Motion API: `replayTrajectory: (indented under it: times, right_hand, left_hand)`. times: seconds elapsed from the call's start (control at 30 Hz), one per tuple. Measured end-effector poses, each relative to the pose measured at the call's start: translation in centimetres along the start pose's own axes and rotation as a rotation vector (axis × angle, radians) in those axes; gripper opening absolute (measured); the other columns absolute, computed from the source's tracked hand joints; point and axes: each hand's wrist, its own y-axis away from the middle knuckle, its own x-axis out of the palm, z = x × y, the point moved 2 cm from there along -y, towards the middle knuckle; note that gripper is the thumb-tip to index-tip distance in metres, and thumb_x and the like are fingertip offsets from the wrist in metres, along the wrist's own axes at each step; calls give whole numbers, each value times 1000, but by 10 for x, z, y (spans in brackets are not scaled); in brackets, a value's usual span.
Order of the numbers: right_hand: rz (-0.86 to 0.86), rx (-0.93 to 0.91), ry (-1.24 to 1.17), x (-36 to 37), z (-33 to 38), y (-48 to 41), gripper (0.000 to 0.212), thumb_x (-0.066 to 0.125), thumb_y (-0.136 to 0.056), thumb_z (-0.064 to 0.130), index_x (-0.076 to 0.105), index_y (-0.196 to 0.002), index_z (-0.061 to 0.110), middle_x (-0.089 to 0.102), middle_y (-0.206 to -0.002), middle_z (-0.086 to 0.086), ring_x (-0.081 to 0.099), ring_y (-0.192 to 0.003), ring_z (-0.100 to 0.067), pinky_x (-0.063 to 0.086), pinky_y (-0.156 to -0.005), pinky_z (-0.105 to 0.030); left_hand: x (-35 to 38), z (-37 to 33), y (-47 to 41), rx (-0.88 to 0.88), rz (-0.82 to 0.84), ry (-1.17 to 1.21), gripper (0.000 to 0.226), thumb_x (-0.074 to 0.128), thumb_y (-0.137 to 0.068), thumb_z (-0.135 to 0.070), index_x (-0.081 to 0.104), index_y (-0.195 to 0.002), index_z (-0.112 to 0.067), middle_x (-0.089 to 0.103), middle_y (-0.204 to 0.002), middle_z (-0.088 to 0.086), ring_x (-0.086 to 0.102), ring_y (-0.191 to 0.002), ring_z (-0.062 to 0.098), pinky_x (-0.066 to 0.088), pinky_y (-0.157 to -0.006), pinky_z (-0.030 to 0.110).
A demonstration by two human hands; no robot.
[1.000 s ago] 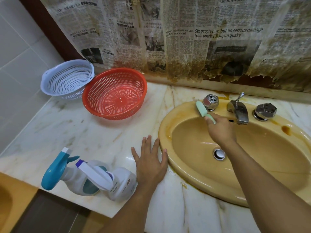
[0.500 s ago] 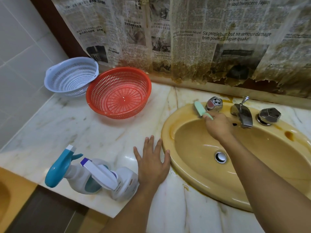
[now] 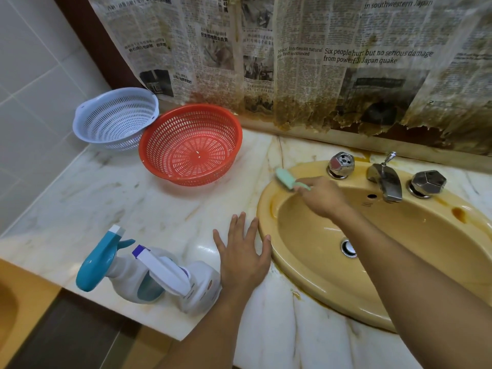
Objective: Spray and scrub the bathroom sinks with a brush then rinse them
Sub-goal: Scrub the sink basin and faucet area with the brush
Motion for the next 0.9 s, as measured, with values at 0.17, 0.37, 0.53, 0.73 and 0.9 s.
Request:
replayTrajectory:
  times: [0.17, 0.37, 0.53, 0.73, 0.9]
  right_hand:
    - [100, -109, 71, 30, 8, 35, 28, 48, -95, 50, 66, -116, 50, 71, -100, 6, 62, -98, -24, 54, -83, -40]
    - [73, -90, -25, 43, 7, 55, 39, 49, -94, 52, 61, -131, 49, 69, -124, 7, 60, -116, -26, 52, -94, -43]
    - [45, -8, -46, 29, -1, 57, 32, 52, -96, 52, 66, -125, 49, 70, -123, 7, 60, -117, -25, 52, -95, -40]
    - [76, -66, -24, 38, 6, 88, 28, 52, -96, 49, 69, -118, 48, 72, -114, 13, 61, -108, -20, 52, -91, -40]
    - [-79, 248, -619, 32, -8, 138, 24, 53, -104, 29, 72, -114, 38, 53, -57, 14, 42, -53, -9, 34, -51, -24]
  left_hand:
    - [2, 2, 0, 4, 0, -4, 69, 19, -99, -63, 37, -158, -33, 19, -171, -7, 1, -159, 9, -10, -125, 57]
    - [-1, 5, 1, 30, 14, -9, 74, 13, -97, -65, 36, -159, -32, 17, -171, -5, 0, -159, 11, -11, -124, 58]
    - [-7, 6, -1, 26, 125, -3, 80, 3, -93, -70, 25, -162, -36, 2, -173, -9, -12, -158, 9, -16, -123, 58]
    - [-10, 4, 0, -28, 219, 61, 57, 24, -109, -53, 20, -163, -38, -8, -172, -12, -17, -157, 9, -20, -121, 57]
    - [-9, 7, 8, 18, 205, 26, 54, 28, -111, -38, 17, -164, -37, -9, -173, -8, -16, -158, 14, -13, -123, 58]
